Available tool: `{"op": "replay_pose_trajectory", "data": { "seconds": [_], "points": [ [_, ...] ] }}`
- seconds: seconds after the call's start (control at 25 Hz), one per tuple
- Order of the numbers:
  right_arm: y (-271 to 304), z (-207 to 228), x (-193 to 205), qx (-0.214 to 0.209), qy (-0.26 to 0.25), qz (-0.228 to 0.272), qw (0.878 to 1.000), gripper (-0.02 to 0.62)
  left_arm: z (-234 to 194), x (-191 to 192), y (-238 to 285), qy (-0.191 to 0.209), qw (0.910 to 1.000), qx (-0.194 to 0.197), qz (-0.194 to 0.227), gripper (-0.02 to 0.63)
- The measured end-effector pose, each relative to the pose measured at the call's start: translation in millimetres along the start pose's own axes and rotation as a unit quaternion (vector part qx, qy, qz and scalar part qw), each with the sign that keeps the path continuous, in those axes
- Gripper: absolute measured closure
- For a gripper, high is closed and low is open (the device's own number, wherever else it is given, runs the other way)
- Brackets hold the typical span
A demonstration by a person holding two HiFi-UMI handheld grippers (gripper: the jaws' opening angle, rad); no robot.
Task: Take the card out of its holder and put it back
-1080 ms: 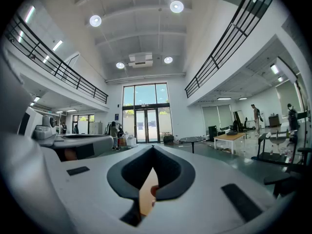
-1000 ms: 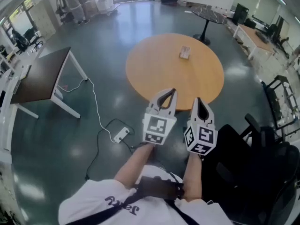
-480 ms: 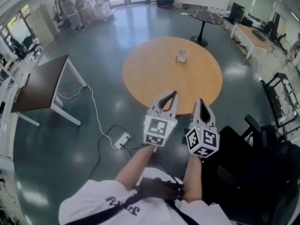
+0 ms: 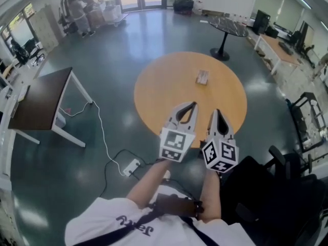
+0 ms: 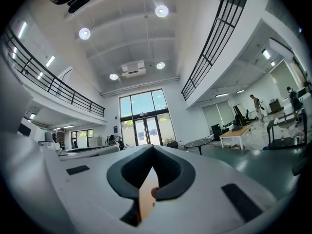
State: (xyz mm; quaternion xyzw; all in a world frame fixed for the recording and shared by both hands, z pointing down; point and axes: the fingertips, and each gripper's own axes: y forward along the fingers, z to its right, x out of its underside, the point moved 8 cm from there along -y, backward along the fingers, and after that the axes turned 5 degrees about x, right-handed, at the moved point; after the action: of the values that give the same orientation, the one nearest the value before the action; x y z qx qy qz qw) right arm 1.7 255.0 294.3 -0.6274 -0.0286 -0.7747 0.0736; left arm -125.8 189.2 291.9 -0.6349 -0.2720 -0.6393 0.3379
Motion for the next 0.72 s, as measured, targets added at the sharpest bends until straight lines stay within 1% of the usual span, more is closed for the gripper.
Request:
{"op": "replay_pose_trajectory", "data": {
  "seconds": [0.12, 0.24, 0.36, 0.48, 0.6, 0.72],
  "points": [
    [38.2, -4.7, -3.0, 0.003, -0.008, 0.010, 1.000, 0.575, -29.7, -2.1, 26.7, -0.002, 0.9999, 0.001, 0.011, 0.595],
    [67.6, -6.7, -1.3, 0.019, -0.024, 0.012, 0.999, 0.574, -57.1, 4.9, 47.9, -0.008, 0.9999, 0.008, 0.003, 0.595],
    [87.1, -6.2, 3.9, 0.028, -0.039, 0.005, 0.999, 0.574, -74.3, 14.5, 62.4, -0.020, 0.9996, 0.019, -0.003, 0.595],
    [111.0, -2.2, 5.1, 0.033, -0.050, -0.003, 0.998, 0.574, -84.5, 19.0, 76.9, -0.032, 0.9991, 0.025, 0.009, 0.595],
    [136.9, 3.0, 4.8, 0.032, -0.061, -0.008, 0.998, 0.574, -96.4, 22.3, 96.4, -0.041, 0.9989, 0.015, 0.016, 0.595],
    [165.0, 7.7, 5.1, 0.015, -0.063, -0.016, 0.998, 0.574, -107.3, 22.3, 117.3, -0.042, 0.9990, 0.005, 0.014, 0.595]
  ]
}}
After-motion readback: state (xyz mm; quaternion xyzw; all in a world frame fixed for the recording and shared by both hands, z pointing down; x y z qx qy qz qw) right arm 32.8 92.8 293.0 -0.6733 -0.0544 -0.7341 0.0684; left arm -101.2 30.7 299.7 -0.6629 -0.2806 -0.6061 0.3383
